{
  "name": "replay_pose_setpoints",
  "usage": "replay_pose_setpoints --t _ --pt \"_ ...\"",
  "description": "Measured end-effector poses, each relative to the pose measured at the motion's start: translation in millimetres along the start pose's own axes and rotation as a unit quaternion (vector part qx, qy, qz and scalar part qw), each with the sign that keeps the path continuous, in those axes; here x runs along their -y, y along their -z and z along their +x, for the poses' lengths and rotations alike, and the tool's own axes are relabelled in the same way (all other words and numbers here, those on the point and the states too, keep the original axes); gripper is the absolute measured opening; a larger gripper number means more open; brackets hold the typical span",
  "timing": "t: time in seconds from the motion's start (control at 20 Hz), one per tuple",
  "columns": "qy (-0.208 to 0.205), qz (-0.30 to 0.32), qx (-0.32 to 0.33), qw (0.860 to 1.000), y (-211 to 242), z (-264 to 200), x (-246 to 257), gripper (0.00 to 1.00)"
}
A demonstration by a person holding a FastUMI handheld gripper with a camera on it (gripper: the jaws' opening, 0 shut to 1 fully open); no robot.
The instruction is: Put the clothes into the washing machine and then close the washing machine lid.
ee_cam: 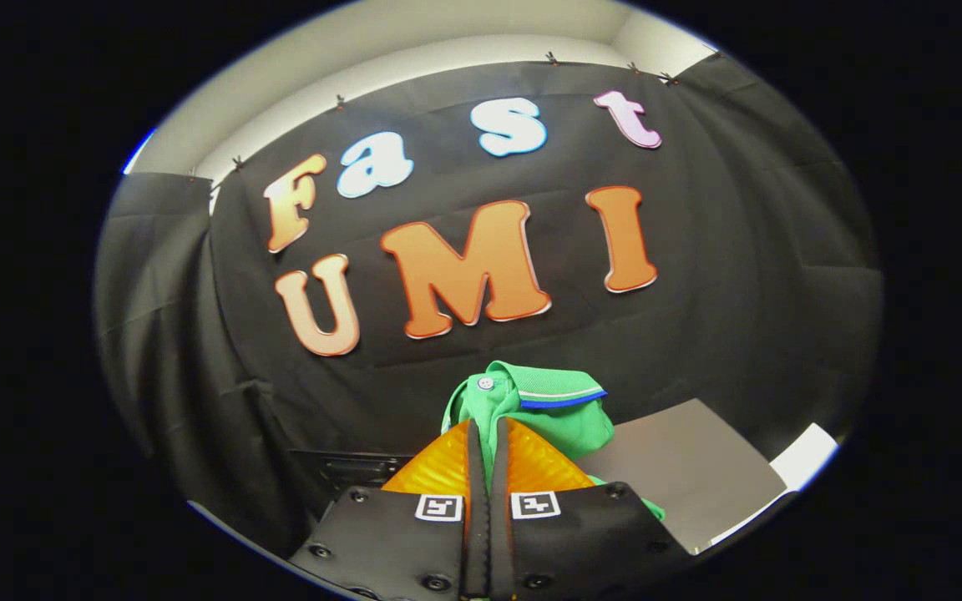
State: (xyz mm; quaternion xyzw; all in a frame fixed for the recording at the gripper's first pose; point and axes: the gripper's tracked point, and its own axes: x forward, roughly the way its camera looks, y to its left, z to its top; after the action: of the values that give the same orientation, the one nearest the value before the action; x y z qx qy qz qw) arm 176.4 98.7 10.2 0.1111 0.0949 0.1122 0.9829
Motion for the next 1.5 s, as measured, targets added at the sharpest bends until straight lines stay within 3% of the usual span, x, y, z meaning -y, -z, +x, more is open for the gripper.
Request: replay_pose_setpoints --t 0.4,0.65,1.0,1.25,1.5 --pt "-0.12 0.003 -0.014 0.993 31 -17 -144 0.08" --pt "-0.149 0.014 -0.044 0.988 84 14 -213 0.08" --pt "-0.116 0.037 -0.099 0.988 209 86 -250 0.08" --pt "-0.07 0.047 -0.124 0.989 282 138 -237 0.08" --pt "-0.026 0.056 -0.167 0.984 358 161 -212 0.08"
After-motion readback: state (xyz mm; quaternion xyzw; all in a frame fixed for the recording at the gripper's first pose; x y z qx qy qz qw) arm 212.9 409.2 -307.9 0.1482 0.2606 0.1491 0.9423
